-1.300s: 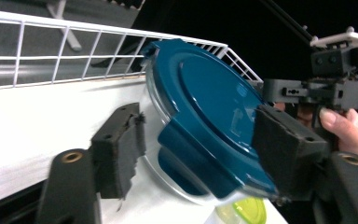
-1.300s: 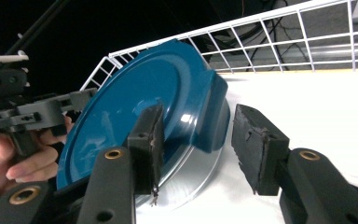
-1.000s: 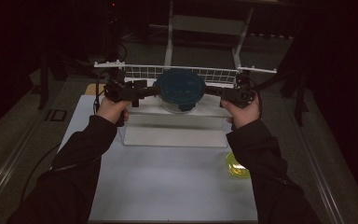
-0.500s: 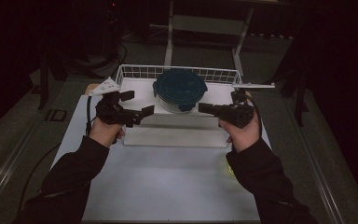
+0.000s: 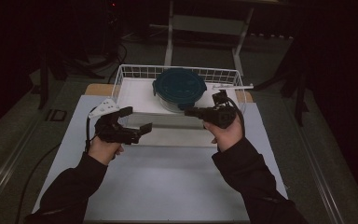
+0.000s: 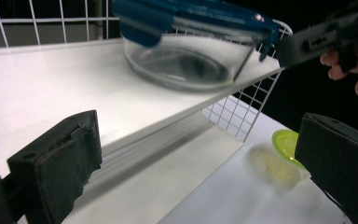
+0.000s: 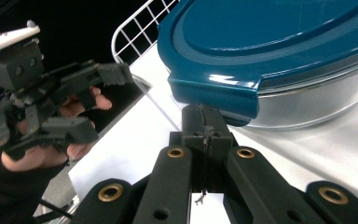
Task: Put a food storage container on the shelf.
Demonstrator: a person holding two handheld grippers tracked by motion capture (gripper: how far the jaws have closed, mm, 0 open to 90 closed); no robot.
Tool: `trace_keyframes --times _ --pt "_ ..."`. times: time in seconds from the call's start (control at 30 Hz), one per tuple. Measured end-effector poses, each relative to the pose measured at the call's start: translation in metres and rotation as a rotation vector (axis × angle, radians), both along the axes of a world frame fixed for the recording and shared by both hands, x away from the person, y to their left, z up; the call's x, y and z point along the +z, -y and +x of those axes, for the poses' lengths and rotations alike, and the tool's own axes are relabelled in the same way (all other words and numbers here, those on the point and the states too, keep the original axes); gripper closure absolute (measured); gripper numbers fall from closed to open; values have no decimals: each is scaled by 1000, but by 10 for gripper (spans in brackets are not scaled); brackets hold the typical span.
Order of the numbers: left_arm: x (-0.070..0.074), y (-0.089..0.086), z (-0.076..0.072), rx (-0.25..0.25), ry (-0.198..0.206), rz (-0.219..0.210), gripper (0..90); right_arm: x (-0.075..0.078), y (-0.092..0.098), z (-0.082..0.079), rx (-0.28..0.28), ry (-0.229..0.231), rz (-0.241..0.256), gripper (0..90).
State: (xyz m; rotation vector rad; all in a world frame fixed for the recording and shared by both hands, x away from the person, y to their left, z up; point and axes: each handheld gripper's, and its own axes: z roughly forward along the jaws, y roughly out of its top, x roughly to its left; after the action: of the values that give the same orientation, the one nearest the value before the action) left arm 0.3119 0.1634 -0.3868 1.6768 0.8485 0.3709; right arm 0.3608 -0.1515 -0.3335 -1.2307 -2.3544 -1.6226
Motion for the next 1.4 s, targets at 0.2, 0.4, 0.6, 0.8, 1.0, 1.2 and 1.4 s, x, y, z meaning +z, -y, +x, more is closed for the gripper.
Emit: trace_keyframes --times 0.2,0.4,0.6,0.8,1.0,1.2,1.4 --pt "-5 1 -2 -5 -2 4 3 0 -8 9 -11 -13 10 899" --pt "-7 4 -6 -16 8 23 3 0 -12 12 -18 -16 8 899" --pt "-7 7 -14 -34 18 32 3 1 -17 14 -23 -10 -6 899" --pt "-19 7 -22 -27 18 57 3 -4 -16 5 -2 -3 2 874" --pt "-29 5 -34 -35 28 77 3 -8 -9 -10 25 39 -13 781" --pt "-39 3 -45 -48 34 67 3 -12 -1 -24 43 90 11 489" --pt "-44 1 -62 -72 18 80 3 -19 12 -38 84 158 76 206"
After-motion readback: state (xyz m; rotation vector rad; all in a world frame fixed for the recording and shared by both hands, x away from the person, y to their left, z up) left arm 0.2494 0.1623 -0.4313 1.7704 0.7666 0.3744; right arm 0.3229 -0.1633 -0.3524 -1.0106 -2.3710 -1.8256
